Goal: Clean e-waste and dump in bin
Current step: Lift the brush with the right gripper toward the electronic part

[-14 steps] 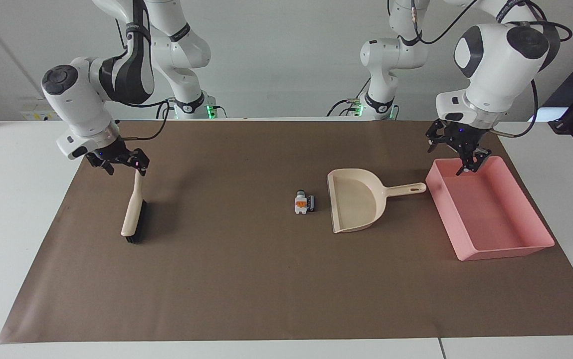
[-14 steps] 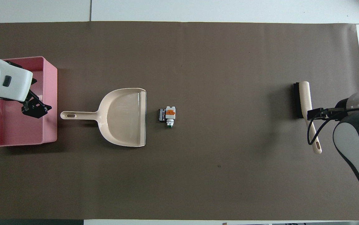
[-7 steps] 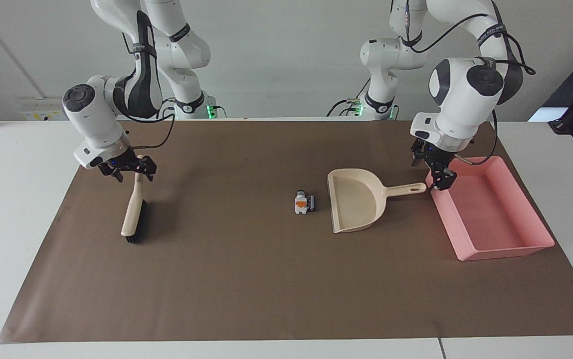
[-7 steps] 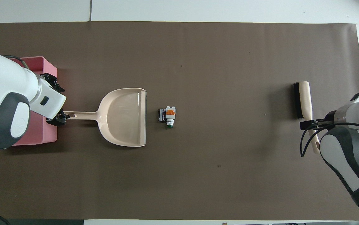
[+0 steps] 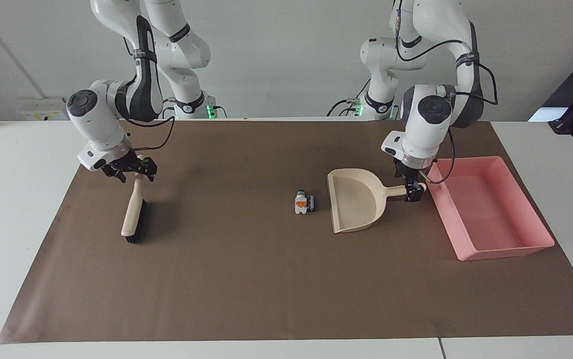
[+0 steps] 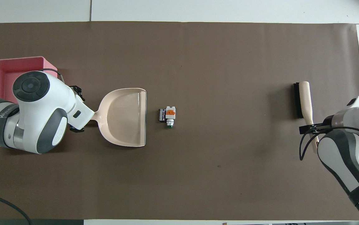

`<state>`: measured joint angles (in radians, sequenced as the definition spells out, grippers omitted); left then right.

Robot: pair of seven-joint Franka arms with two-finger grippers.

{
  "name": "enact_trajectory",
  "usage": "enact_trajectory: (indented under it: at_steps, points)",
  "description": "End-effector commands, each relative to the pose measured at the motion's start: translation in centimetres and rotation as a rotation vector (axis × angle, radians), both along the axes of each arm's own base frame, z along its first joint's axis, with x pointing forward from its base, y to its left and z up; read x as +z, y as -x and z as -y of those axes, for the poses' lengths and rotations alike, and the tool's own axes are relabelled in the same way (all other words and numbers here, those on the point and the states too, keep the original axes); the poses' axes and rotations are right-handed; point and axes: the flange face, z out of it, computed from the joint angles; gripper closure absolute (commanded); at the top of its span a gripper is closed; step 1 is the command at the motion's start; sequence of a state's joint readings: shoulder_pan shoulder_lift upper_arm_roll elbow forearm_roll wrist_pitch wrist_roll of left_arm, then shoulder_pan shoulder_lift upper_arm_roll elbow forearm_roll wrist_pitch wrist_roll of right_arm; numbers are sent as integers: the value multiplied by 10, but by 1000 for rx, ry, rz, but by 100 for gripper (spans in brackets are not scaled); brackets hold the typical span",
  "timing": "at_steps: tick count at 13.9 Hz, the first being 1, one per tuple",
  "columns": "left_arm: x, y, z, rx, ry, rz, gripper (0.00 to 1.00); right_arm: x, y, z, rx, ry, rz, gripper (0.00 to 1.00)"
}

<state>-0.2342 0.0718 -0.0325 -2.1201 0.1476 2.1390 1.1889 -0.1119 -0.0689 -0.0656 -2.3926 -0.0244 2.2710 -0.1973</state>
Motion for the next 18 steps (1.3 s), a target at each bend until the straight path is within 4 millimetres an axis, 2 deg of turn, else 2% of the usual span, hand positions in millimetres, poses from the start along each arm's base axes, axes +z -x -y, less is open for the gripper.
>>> enact_trajectory:
  at_steps: [1,3,4,5,6,7,11,13,15,16,18]
  points:
    - [-16,5,5,-9,-19,31,5,0,6,2,10,-5,7,25]
    - [-27,9,10,14,-46,30,7,1,6,3,11,-6,9,46]
    - [-28,10,10,11,-60,35,7,0,6,2,7,-8,7,63]
    - [-28,10,10,9,-62,36,7,0,6,4,-4,-15,8,76]
    - [-28,10,10,10,-63,34,8,0,6,2,-35,-41,11,94]
    - [-28,10,10,11,-63,33,8,0,6,1,-43,-51,10,100]
    - [-28,11,13,7,-62,35,11,18,-10,-9,-33,-66,-33,100]
    - [-29,12,13,6,-65,30,12,39,-24,-32,-33,-64,-41,100]
    - [-31,14,14,3,-67,24,25,60,-35,-72,-43,-50,-38,100]
    - [-30,14,17,-4,-65,28,44,67,-38,-89,-58,-39,-35,100]
    - [-30,16,21,-13,-66,26,64,73,-37,-138,-69,-26,-37,100]
